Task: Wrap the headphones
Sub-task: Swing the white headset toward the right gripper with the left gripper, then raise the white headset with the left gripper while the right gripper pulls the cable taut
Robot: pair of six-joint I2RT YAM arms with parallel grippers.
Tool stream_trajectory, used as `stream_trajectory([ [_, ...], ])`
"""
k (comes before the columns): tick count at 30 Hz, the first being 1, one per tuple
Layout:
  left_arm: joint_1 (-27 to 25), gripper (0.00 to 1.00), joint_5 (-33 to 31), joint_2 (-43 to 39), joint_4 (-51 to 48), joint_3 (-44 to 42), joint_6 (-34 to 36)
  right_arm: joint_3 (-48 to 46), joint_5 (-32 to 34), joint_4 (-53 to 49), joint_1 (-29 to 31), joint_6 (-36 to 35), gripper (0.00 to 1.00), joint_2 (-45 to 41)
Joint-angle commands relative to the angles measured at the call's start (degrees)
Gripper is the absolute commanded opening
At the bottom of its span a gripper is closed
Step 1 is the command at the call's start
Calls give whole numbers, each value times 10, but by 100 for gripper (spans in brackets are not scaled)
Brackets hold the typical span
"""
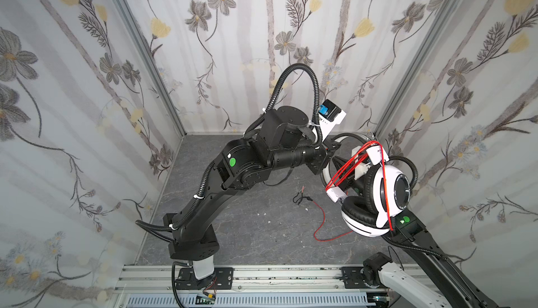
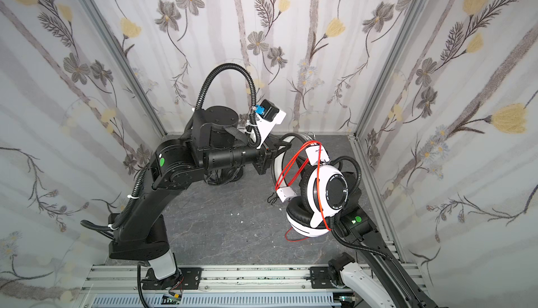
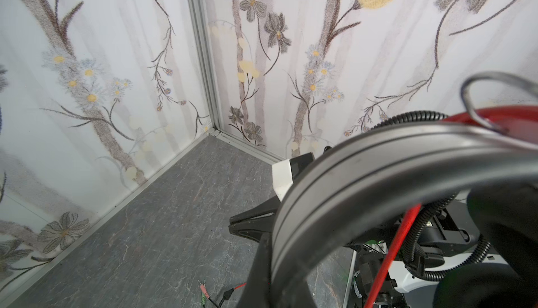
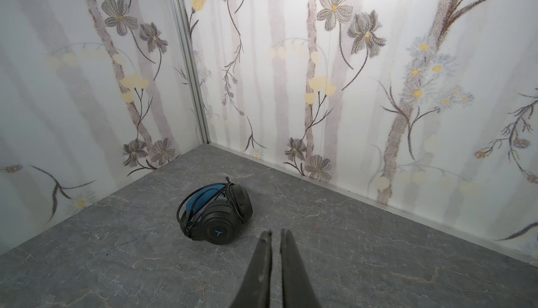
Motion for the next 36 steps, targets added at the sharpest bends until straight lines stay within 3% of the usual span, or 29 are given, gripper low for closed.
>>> stream_trajectory([
  [1,2,0,-31,-9,96,-4,-27,-31,-26,29,2,2,16,-5],
  [9,2,0,-59,-1,224,-27,-60,-87,-102,90,11,23,20,-9],
  [19,6,0,-186,-2,308,-53,-112,-115,-135,113,28,36,16,30],
  [23,10,0,-253,-25,373,-119,-124,-118,-139,108,44,36,12,43],
  [27,17,0,-315,-28,383,-131,-129,-118,-130,98,60,30,10,43],
  [36,60,0,-347,-50,410,-195,-173,-104,-114,51,101,-3,0,54],
])
